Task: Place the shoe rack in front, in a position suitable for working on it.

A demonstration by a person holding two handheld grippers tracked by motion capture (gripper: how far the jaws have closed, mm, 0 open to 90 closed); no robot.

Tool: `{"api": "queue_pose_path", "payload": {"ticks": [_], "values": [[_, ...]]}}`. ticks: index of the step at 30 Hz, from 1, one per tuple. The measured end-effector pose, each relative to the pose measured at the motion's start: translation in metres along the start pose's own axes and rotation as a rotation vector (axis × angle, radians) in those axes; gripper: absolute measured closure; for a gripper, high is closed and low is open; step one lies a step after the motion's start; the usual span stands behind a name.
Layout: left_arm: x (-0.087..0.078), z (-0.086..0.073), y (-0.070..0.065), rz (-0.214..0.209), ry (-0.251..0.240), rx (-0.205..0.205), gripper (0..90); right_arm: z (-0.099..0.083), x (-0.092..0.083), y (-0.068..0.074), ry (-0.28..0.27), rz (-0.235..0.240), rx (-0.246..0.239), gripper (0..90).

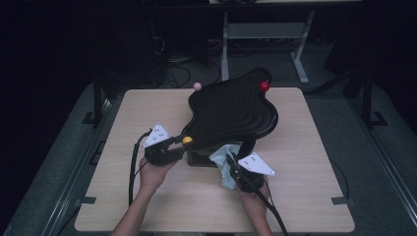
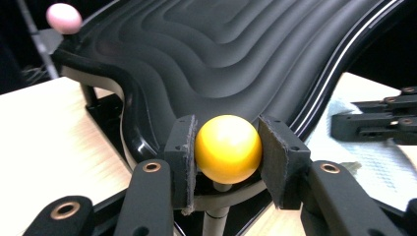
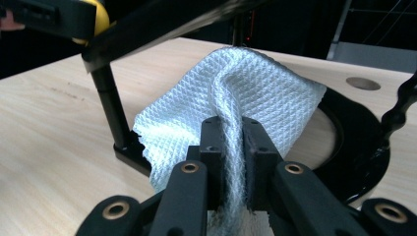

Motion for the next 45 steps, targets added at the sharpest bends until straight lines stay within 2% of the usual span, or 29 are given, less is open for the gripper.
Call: {"api": "queue_pose_path", "payload": {"ticks": [3,7,10,16,20,23,26,28,29,30,32,33,37,39,40,42,45], "values": [[-0.001,0.000,-0.003,-0.030,0.020,0.026,60.4,-0.005,0.002,0.000,0.021,0.013,0.009,80.9],[-0.003,-0.001,-0.004,-0.062,0.029,0.045,60.4,-0.014,0.000,-0.009,0.055,-0.001,0.012,80.8],[-0.004,-0.002,-0.006,-0.100,0.039,0.062,60.4,-0.022,-0.004,-0.022,0.073,-0.028,0.025,80.8],[-0.006,-0.003,-0.009,-0.172,0.054,0.088,60.3,-0.039,-0.016,-0.056,0.111,-0.110,0.054,80.9],[-0.007,-0.004,-0.010,-0.206,0.059,0.094,60.3,-0.046,-0.009,-0.077,0.155,-0.153,0.068,80.8],[-0.008,-0.004,-0.008,-0.210,0.060,0.086,60.1,-0.049,0.002,-0.083,0.196,-0.151,0.069,80.8],[-0.008,-0.003,-0.005,-0.189,0.056,0.077,59.8,-0.051,0.007,-0.076,0.209,-0.136,0.065,80.8],[-0.009,-0.003,-0.001,-0.171,0.051,0.065,59.3,-0.051,0.008,-0.068,0.205,-0.082,0.090,81.1],[-0.010,-0.002,0.002,-0.149,0.049,0.061,59.2,-0.051,0.008,-0.062,0.213,-0.047,0.084,81.0],[-0.010,-0.002,0.004,-0.134,0.046,0.057,59.2,-0.051,0.009,-0.054,0.228,-0.019,0.043,80.9],[-0.011,-0.002,0.008,-0.097,0.046,0.049,56.8,-0.050,0.010,-0.050,0.235,-0.014,0.005,80.9],[-0.011,-0.002,0.009,-0.089,0.045,0.045,56.8,-0.049,0.011,-0.051,0.238,-0.008,0.010,80.9],[-0.011,-0.001,0.013,-0.038,0.039,0.035,57.0,-0.048,0.012,-0.076,0.233,-0.088,0.045,80.9],[-0.012,-0.001,0.018,-0.017,0.035,0.014,56.5,-0.049,0.012,-0.083,0.231,-0.087,0.081,80.9],[-0.012,-0.001,0.019,-0.003,0.032,0.007,56.8,-0.049,0.012,-0.083,0.229,-0.085,0.084,80.9],[-0.013,-0.001,0.025,0.052,0.030,-0.001,57.5,-0.048,0.013,-0.076,0.231,-0.090,0.064,81.2],[-0.019,0.001,0.029,0.052,-0.002,-0.030,54.8,-0.046,0.014,-0.063,0.226,-0.052,0.057,81.4]]}}
Point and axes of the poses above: each handheld gripper's, and its own axes: x roughly forward along the jaws, z roughly out of its top, y roughly to its left, the point moved 7 cm from there along x, roughly forward along the jaws, and after that the axes turned 8 degrees about -x, right-handed, at the moved point
